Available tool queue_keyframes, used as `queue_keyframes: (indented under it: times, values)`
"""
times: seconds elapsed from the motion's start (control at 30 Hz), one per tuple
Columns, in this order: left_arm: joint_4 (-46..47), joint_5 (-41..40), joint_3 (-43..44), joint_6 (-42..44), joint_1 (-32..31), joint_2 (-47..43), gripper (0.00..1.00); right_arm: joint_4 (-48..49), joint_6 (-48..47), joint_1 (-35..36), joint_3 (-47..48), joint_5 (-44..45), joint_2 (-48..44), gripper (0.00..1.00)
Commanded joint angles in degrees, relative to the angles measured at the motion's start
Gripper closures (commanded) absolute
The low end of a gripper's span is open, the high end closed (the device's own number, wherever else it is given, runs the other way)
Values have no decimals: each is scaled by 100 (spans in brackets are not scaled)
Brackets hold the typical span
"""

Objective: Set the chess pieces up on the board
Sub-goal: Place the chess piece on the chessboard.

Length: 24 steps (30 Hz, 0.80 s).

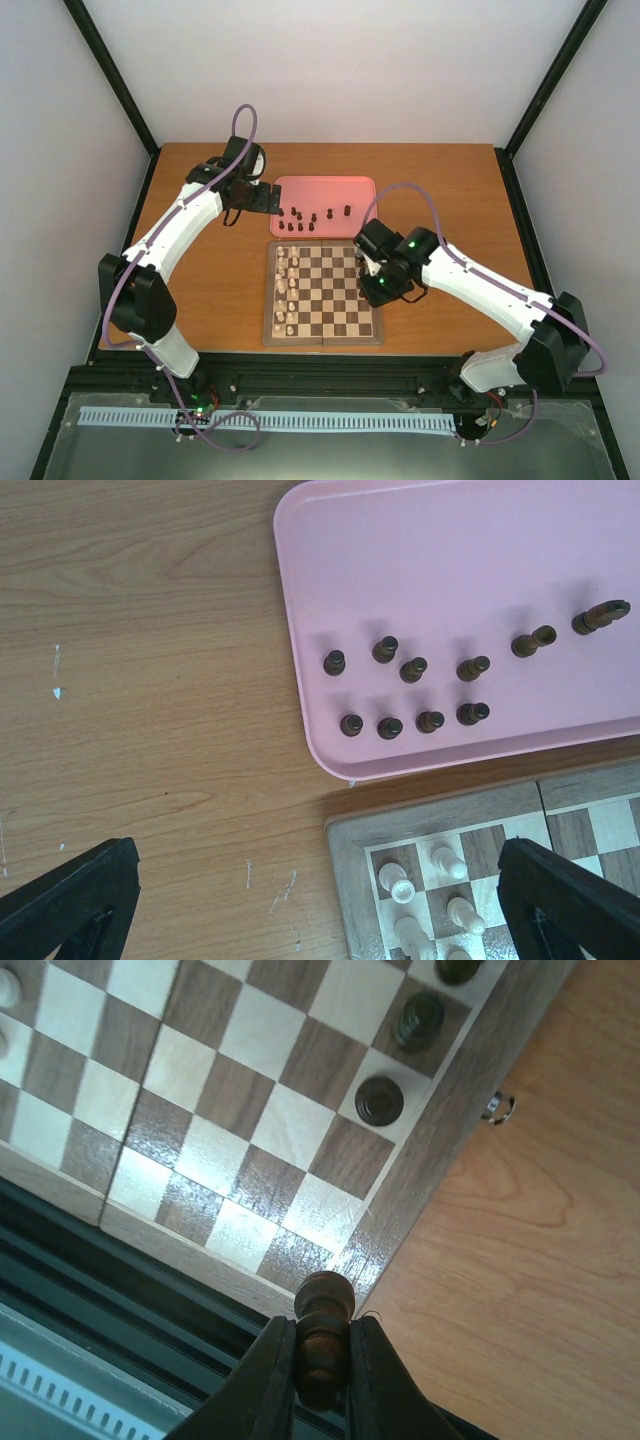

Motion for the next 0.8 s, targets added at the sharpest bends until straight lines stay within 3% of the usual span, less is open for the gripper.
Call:
queue_keyframes:
  times: [0.0,0.33,0.77]
  values:
    - [38,25,25,57,-43,-87,0,685,343,107,-572,-15,-157,97]
    - [41,5,26,57,-43,-60,0,1529,286,106,-1133,302,19,97]
    - [58,5,-49,65,-43,-77,0,1656,34,111,-951,382,556,97]
